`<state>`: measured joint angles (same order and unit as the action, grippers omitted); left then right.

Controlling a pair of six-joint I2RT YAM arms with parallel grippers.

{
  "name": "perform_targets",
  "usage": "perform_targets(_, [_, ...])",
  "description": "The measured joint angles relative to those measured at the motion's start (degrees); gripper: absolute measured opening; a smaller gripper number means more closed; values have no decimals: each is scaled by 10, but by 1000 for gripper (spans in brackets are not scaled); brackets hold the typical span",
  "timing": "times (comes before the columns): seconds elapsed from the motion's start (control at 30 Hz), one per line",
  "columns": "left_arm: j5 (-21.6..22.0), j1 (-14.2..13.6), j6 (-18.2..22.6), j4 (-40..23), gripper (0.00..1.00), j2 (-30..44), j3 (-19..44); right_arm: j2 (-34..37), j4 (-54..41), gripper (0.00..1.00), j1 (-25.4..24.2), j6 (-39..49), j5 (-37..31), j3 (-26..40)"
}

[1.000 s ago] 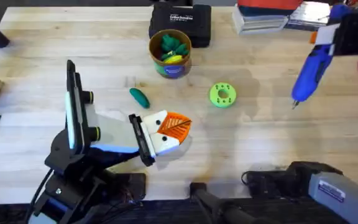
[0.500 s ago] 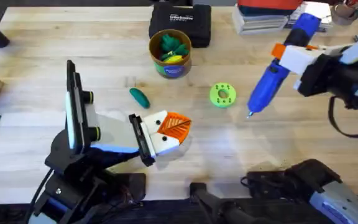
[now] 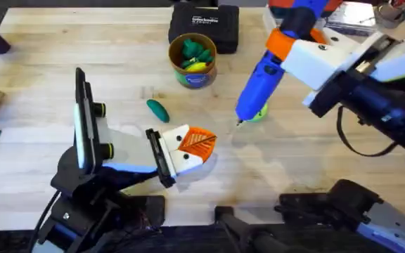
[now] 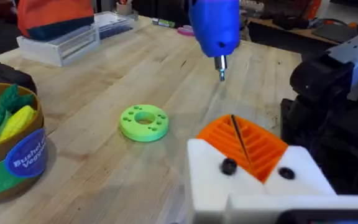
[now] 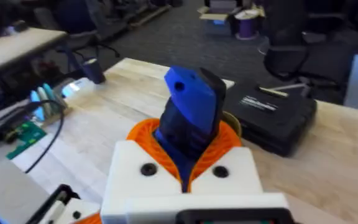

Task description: Pick up the gripper from the table and insert it into the empty holder that is missing its gripper. Then pick up a screw, insert it into the mounting hole, and use the screwdriver to tighten it. Finally, clean up the table by picking up the vegetable and placing it into the bucket.

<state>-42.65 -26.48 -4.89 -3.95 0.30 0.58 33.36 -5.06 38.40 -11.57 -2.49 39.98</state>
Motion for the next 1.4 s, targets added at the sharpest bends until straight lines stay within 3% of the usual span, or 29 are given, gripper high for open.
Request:
perform_targets(0.17, [0, 0, 0, 0, 12, 0, 0, 22, 75, 30, 31, 17, 29, -5])
perform_targets(0.67, [0, 0, 0, 0, 12, 0, 0, 137, 294, 30, 73, 126, 208, -6])
perform_targets(0.9, [0, 0, 0, 0, 12, 0, 0, 161, 329, 30, 95, 164, 259, -7])
perform_targets(1.4, [0, 0, 0, 0, 12, 0, 0, 201, 355, 30, 136, 179, 278, -7])
